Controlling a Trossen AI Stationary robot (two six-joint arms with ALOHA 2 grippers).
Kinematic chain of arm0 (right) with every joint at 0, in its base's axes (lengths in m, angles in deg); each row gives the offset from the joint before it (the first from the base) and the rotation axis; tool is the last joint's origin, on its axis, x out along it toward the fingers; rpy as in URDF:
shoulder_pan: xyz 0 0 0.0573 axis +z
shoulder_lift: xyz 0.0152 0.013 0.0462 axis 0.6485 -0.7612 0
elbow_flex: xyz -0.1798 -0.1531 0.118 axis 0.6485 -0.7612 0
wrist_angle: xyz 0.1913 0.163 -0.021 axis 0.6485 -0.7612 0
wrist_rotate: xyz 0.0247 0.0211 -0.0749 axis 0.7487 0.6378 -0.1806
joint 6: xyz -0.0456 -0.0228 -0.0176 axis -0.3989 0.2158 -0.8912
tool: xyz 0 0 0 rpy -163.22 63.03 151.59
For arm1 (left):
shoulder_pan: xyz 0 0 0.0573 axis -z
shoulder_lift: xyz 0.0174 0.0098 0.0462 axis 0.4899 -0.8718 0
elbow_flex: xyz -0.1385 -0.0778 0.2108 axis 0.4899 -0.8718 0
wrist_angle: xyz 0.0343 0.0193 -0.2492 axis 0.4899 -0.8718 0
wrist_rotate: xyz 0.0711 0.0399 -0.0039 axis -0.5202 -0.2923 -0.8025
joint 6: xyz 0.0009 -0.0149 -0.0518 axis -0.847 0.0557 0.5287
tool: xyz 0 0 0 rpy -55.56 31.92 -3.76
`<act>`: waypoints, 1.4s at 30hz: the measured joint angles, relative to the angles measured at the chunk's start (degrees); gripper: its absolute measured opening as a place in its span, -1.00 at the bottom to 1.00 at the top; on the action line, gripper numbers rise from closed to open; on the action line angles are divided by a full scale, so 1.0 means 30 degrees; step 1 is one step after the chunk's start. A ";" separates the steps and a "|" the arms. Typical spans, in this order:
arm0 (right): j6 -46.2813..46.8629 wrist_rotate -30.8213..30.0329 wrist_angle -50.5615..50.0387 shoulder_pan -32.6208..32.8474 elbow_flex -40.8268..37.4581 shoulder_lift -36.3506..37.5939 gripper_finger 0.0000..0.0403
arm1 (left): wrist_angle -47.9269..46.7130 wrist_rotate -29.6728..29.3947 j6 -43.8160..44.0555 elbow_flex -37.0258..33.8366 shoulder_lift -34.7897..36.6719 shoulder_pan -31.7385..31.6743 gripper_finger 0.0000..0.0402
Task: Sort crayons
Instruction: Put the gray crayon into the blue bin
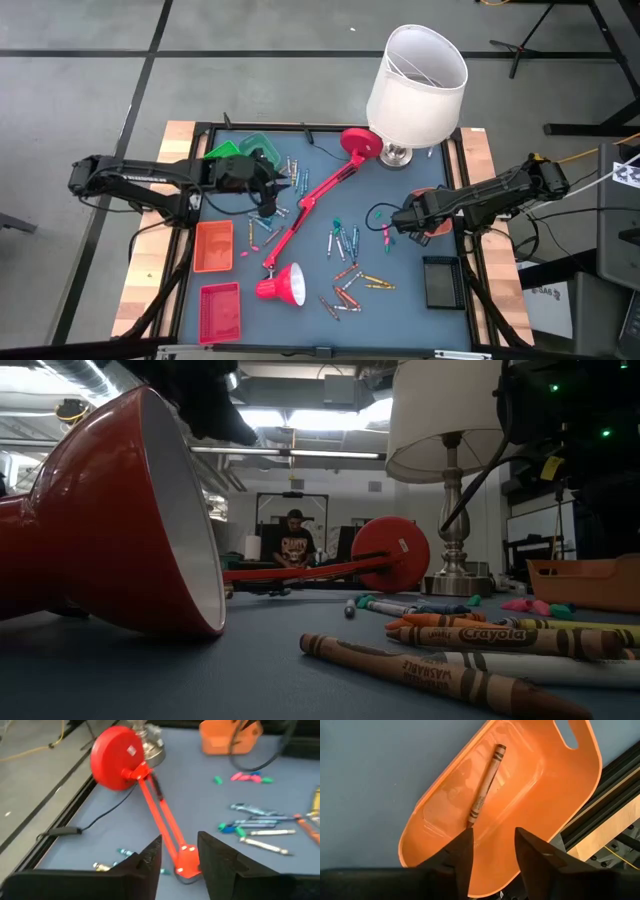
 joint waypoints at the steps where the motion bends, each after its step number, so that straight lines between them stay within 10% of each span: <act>1: 0.0000 0.0000 0.0000 0.0000 0.0000 0.0000 -0.26 | -0.0025 0.0013 -0.0128 0.0000 -0.0249 -0.0299 -0.41; 14: -0.0039 0.0000 0.0017 0.0007 0.0000 0.0000 -0.26 | -0.0639 0.5009 -0.3644 0.0000 -0.5038 -0.2665 -0.45; 42: -0.0051 0.0000 0.0685 0.0010 -0.0007 0.0000 -0.26 | -0.1950 0.6723 -0.5053 -0.0022 -1.0132 -0.2433 -0.54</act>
